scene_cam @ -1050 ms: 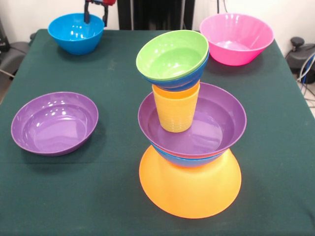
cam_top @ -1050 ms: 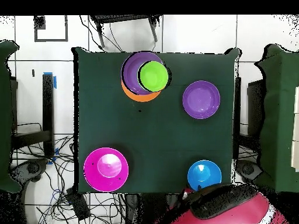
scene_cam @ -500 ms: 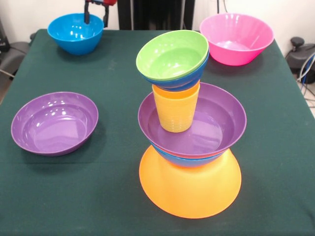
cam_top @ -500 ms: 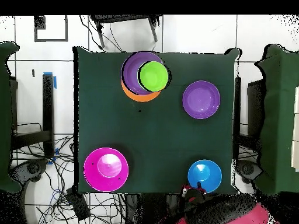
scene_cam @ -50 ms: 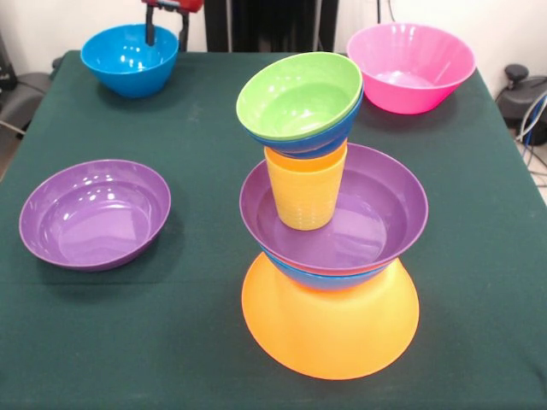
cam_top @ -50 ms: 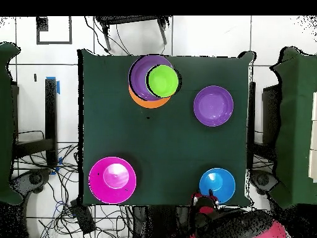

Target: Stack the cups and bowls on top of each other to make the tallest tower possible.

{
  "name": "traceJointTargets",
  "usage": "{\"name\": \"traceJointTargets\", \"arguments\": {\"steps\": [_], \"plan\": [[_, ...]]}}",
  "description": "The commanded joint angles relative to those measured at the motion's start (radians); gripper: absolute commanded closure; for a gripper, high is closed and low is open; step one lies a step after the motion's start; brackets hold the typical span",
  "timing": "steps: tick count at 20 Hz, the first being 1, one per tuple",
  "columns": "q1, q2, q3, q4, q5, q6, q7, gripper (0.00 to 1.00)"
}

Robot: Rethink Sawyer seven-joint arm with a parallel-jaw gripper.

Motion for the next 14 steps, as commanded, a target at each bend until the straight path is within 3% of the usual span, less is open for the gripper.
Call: {"name": "traceJointTargets", "arguments": {"steps": [1, 6, 7, 11, 14], "plan": [[0.052, 0.011, 0.162, -0.107, -0.015, 0.092, 0.092, 0.00], [0.075, 0.022, 0.163, -0.108, 0.002, 0.069, 0.093, 0.00], [0.075, 0.023, 0.167, -0.108, -0.003, 0.061, 0.095, 1.00], [0.103, 0.007, 0.135, -0.100, 0.046, 0.130, 0.096, 1.00], [0.084, -0.072, 0.166, -0.063, 0.043, 0.253, 0.084, 1.00]]}}
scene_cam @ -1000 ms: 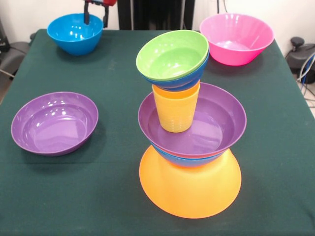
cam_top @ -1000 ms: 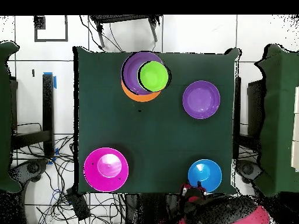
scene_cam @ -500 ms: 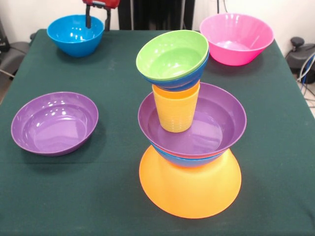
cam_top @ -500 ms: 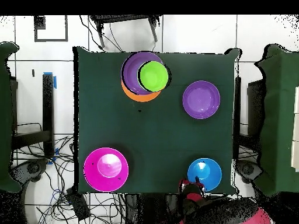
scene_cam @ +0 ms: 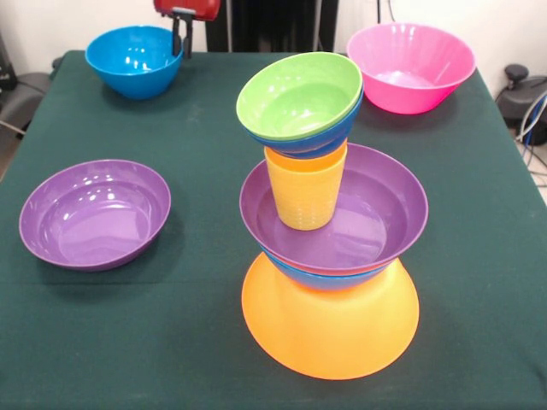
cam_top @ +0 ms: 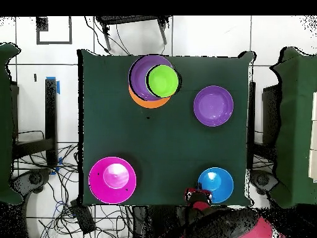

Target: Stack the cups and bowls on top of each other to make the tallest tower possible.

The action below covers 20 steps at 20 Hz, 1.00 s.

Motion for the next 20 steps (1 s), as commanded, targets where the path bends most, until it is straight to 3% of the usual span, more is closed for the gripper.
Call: {"name": "traceJointTargets", "arguments": {"steps": [1, 5, 7, 14, 20], "plan": [[0.022, -0.095, 0.155, -0.048, 0.053, 0.308, 0.070, 1.00], [-0.029, -0.218, 0.250, -0.002, 0.099, 0.533, 0.010, 1.00], [-0.032, -0.265, 0.280, 0.010, 0.117, 0.594, -0.008, 1.00], [0.017, -0.455, 0.338, 0.039, 0.159, 0.711, -0.014, 1.00], [0.073, -0.582, 0.408, 0.046, 0.186, 0.706, 0.009, 1.00]]}}
